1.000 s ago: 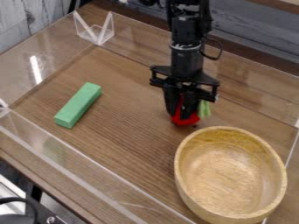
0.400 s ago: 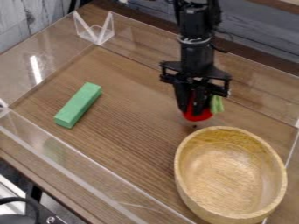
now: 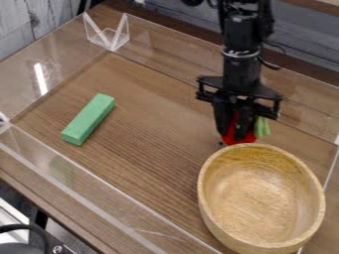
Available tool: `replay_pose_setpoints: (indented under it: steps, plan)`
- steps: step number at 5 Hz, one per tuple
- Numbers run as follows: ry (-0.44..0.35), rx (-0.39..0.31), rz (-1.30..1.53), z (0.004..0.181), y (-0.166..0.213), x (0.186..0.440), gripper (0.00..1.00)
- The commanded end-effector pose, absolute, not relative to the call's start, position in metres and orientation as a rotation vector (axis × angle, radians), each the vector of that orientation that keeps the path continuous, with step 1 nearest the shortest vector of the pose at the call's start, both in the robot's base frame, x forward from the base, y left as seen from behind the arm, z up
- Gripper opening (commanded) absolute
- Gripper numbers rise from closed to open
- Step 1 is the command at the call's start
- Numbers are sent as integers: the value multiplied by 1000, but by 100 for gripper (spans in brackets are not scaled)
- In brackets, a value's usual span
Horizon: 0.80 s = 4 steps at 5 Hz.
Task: Move the red object to the right side of the table
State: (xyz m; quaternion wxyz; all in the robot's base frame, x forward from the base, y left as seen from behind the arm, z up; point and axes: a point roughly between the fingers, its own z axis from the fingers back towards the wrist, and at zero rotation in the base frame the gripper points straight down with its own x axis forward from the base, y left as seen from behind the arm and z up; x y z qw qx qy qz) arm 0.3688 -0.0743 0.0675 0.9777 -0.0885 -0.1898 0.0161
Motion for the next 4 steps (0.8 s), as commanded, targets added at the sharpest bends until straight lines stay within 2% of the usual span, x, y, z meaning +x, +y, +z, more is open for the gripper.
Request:
replay_pose_setpoints:
  steps: [1, 3, 4]
  plan:
    - [-462, -189, 37, 86, -90, 374, 0]
    - [-465, -194, 40, 73, -115, 370, 0]
    - [-459, -191, 32, 60, -127, 371, 0]
